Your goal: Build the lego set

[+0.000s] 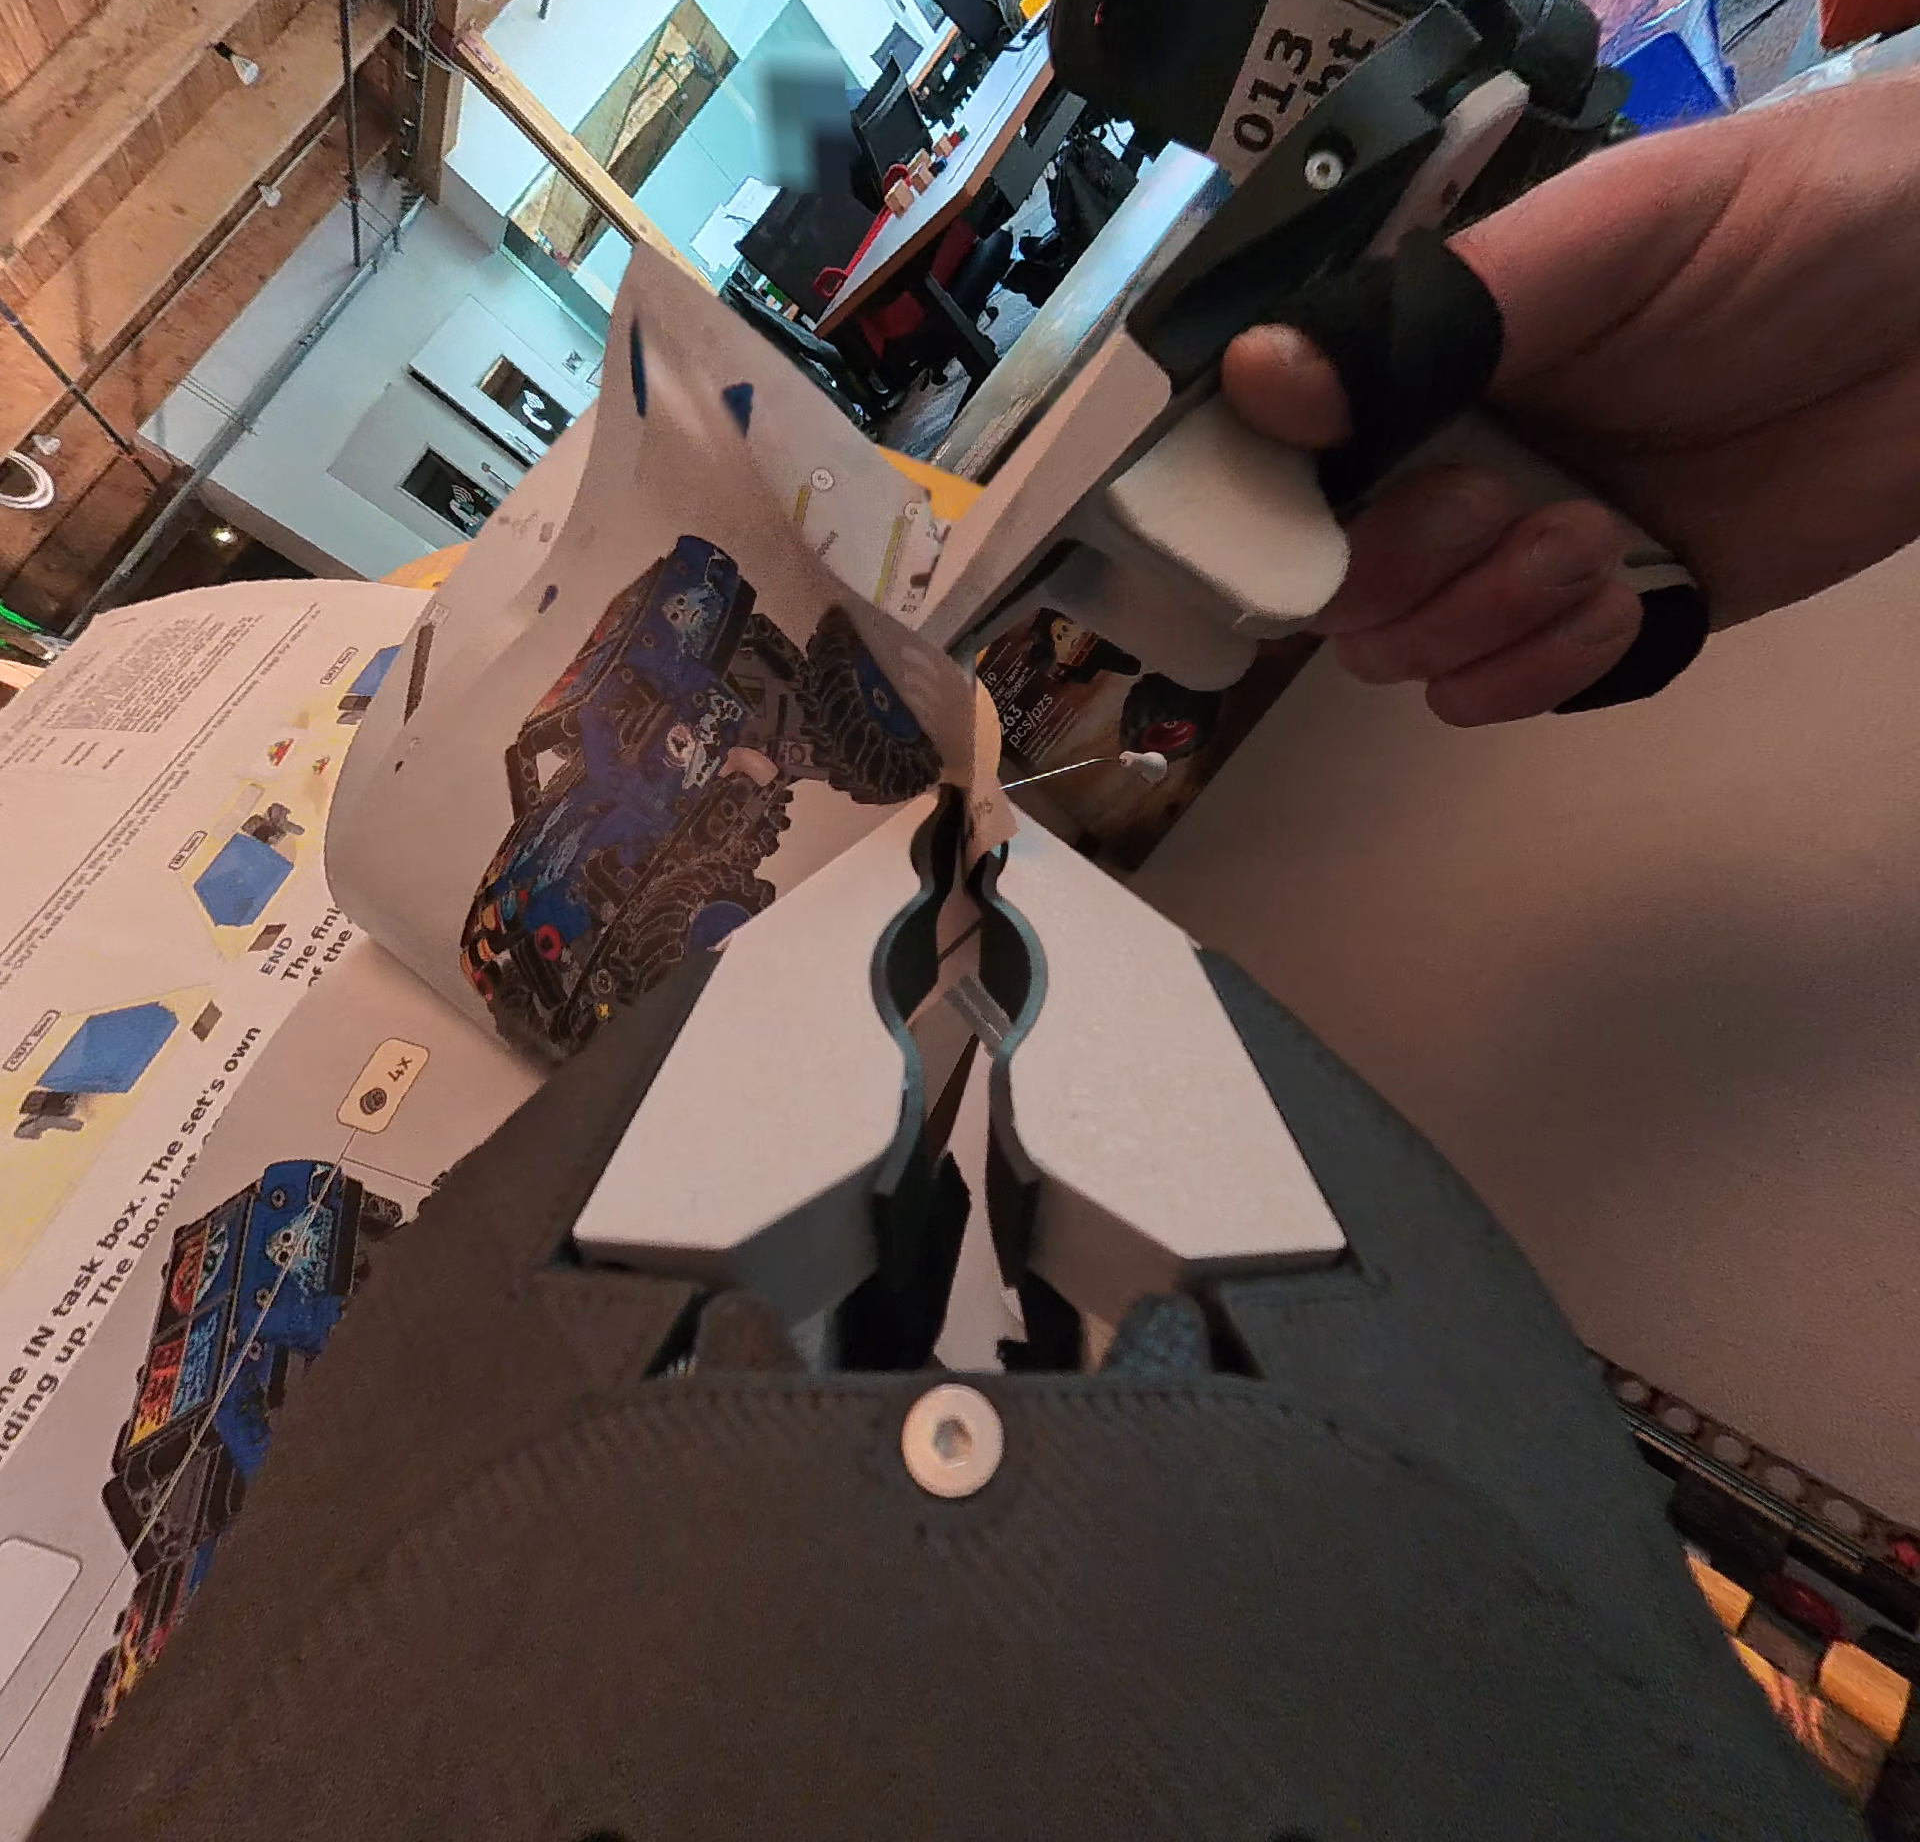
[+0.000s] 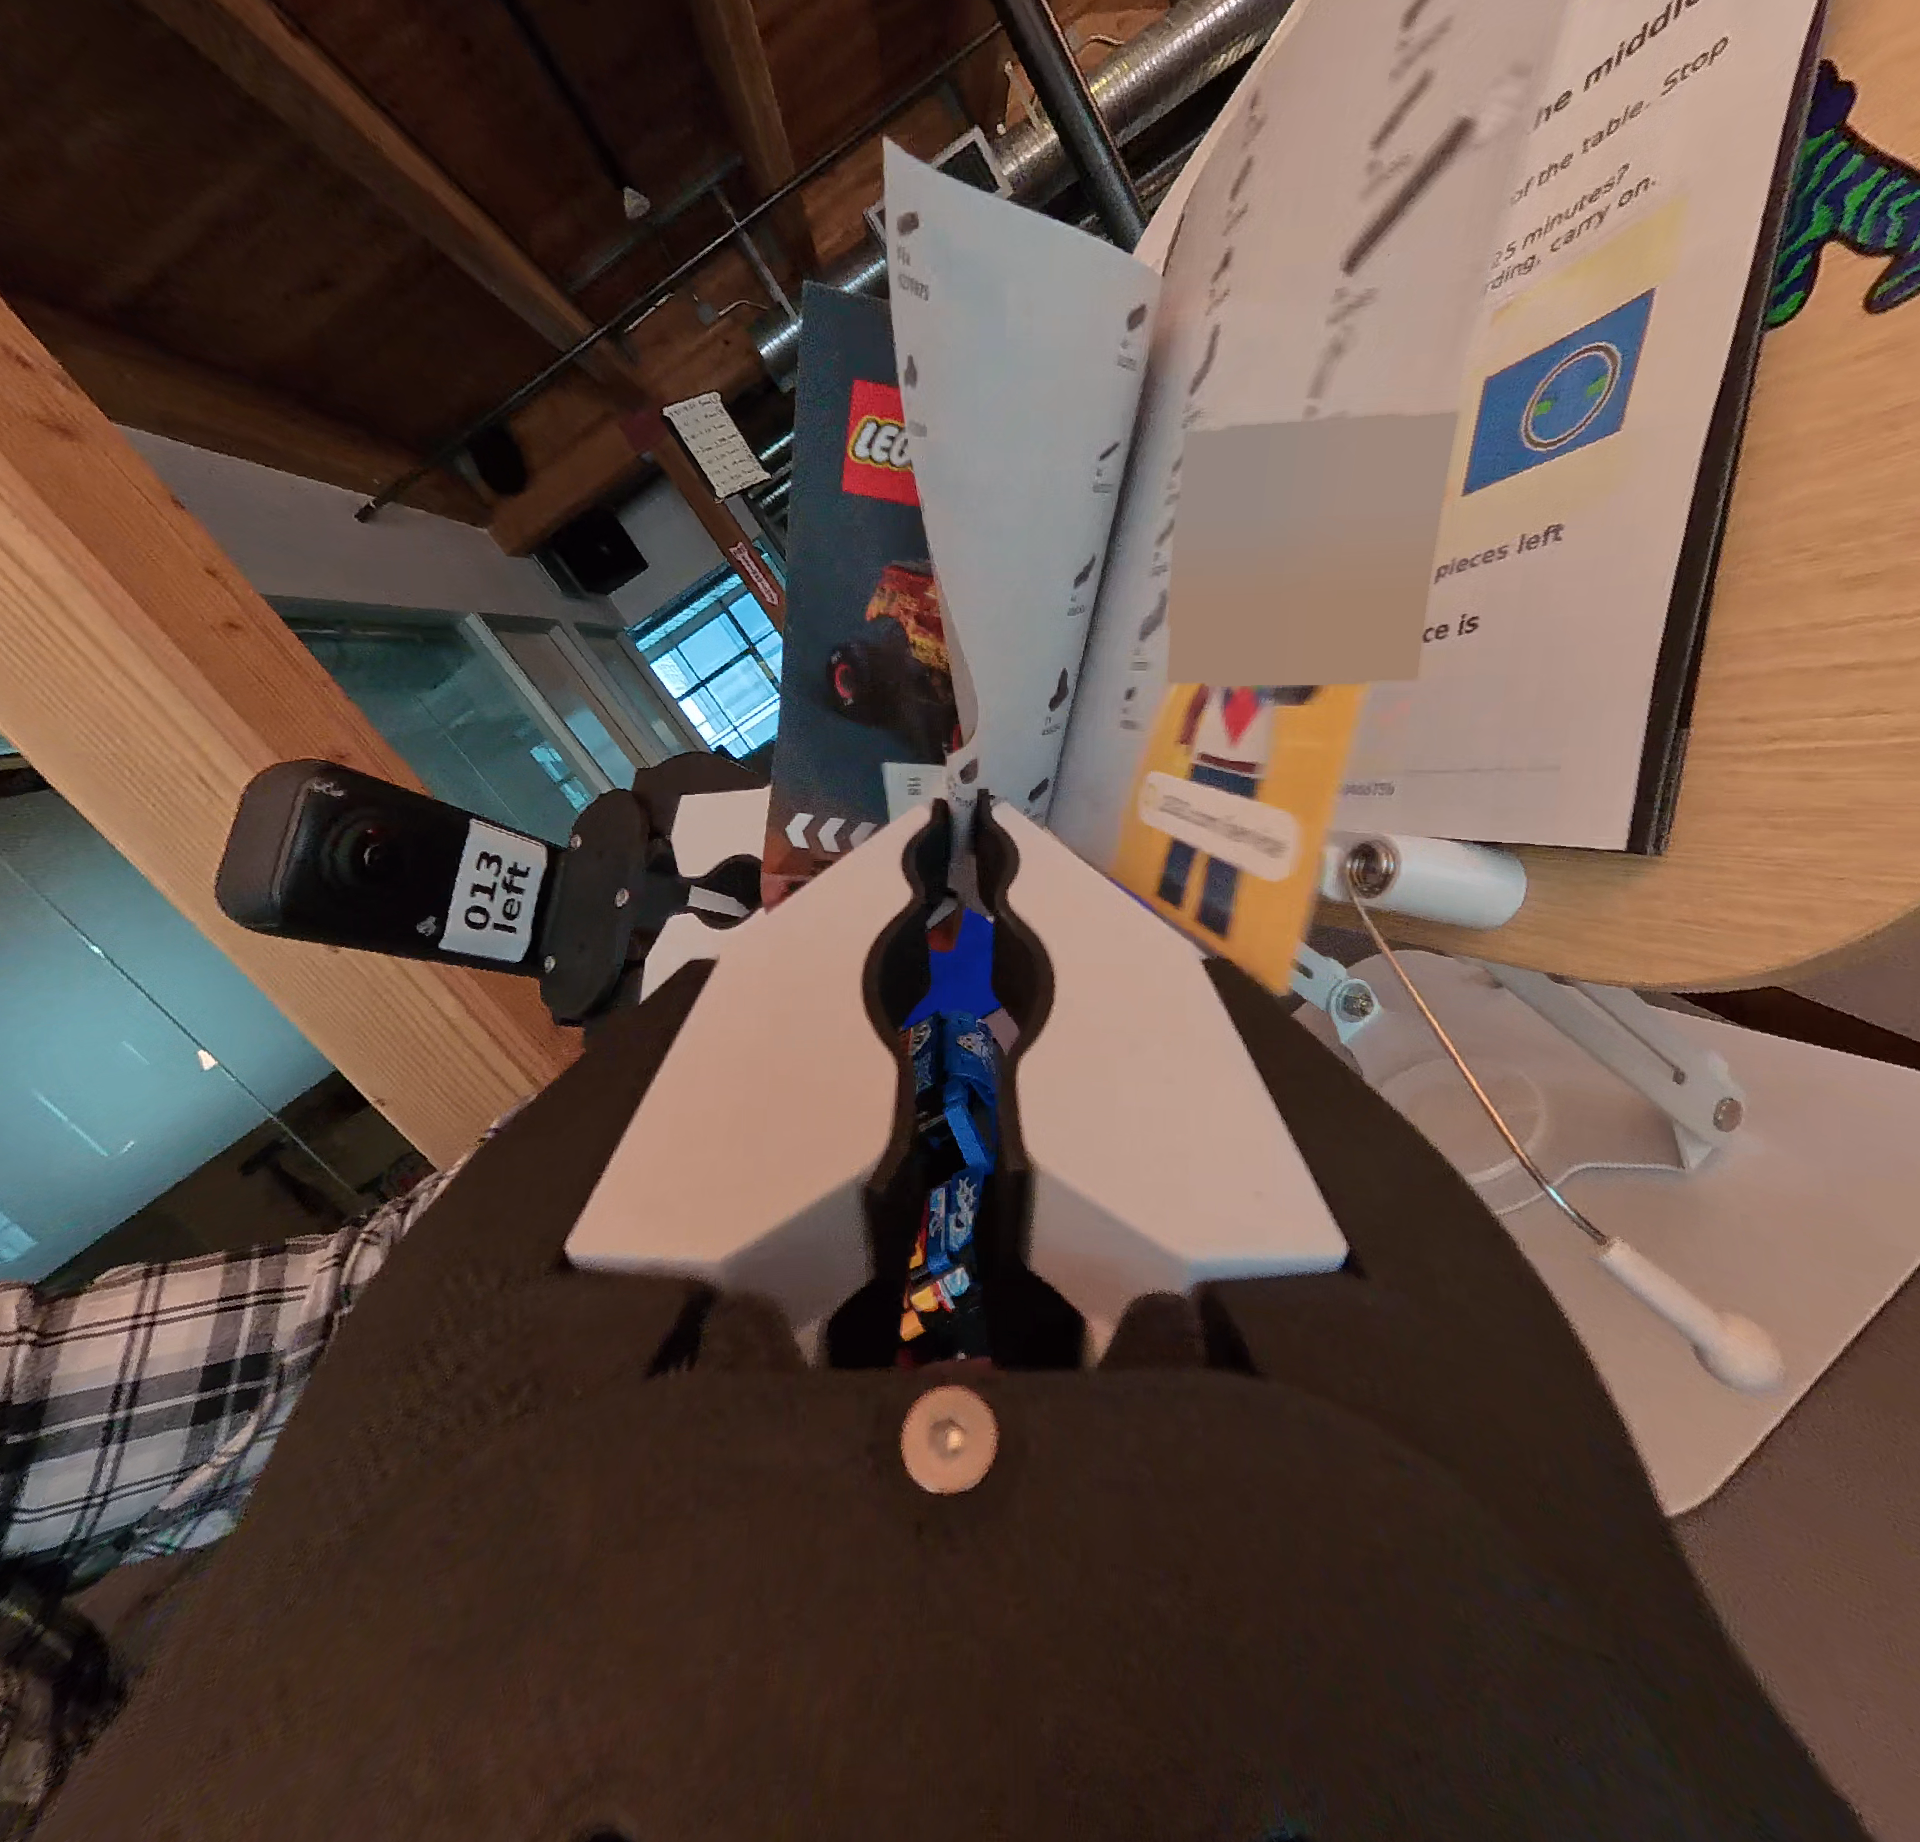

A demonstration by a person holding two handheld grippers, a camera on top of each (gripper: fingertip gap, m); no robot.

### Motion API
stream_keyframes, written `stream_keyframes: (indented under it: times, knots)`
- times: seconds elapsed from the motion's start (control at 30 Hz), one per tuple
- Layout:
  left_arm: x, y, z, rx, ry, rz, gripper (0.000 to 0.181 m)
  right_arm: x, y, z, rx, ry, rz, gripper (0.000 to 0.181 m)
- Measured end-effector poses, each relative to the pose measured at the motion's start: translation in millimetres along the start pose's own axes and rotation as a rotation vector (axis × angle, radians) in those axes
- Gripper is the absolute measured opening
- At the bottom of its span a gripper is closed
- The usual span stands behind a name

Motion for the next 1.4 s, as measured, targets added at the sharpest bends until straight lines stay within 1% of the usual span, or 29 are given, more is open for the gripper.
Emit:
stream_keyframes:
  times: [0.13, 0.23, 0.33, 0.43, 0.6, 0.67, 0.77, 0.93, 1.03, 1.1, 1.4]
  knots:
    - [-1, -1, 2, 0.000, 0.000, 0.007, 0.000, 3, 0, 2, 0.003, -0.044, 0.035, 0.000]
    - [-6, 1, 12, 0.050, -0.019, 0.082, 0.000, 7, 3, 7, 0.015, -0.069, 0.038, 0.000]
    - [-19, -3, 28, 0.081, 0.000, 0.175, 0.000, 11, 6, 10, 0.015, -0.099, 0.050, 0.000]
    - [-40, -12, 53, 0.138, 0.070, 0.307, 0.000, 14, 6, 12, -0.005, -0.151, 0.094, 0.000]
    - [-79, -53, 101, 0.170, 0.286, 0.512, 0.000, 28, 5, 18, -0.011, -0.239, 0.115, 0.000]
    - [-88, -73, 114, 0.162, 0.356, 0.583, 0.001, 33, 4, 20, -0.014, -0.262, 0.118, 0.000]
    - [-89, -95, 118, 0.146, 0.385, 0.641, 0.005, 38, 3, 23, -0.026, -0.309, 0.148, 0.000]
    - [-84, -115, 114, 0.111, 0.404, 0.669, 0.007, 44, 5, 28, -0.032, -0.380, 0.194, 0.000]
    - [-86, -121, 119, 0.116, 0.415, 0.684, 0.008, 49, 7, 32, -0.040, -0.427, 0.227, 0.000]
    - [-88, -124, 122, 0.142, 0.417, 0.713, 0.004, 53, 7, 36, -0.048, -0.461, 0.249, 0.000]
    - [-85, -135, 125, 0.162, 0.408, 0.740, 0.000, 57, 4, 36, -0.084, -0.516, 0.318, 0.000]
Point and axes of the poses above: each gripper's, where its closed fingertips meet, z back along the fingers, y out of its top, x = y × z across the jaws, the point moved 5 cm from there along z, back along the fingers, and after that the axes turned 2 degrees about -x, right-handed, at the moved point
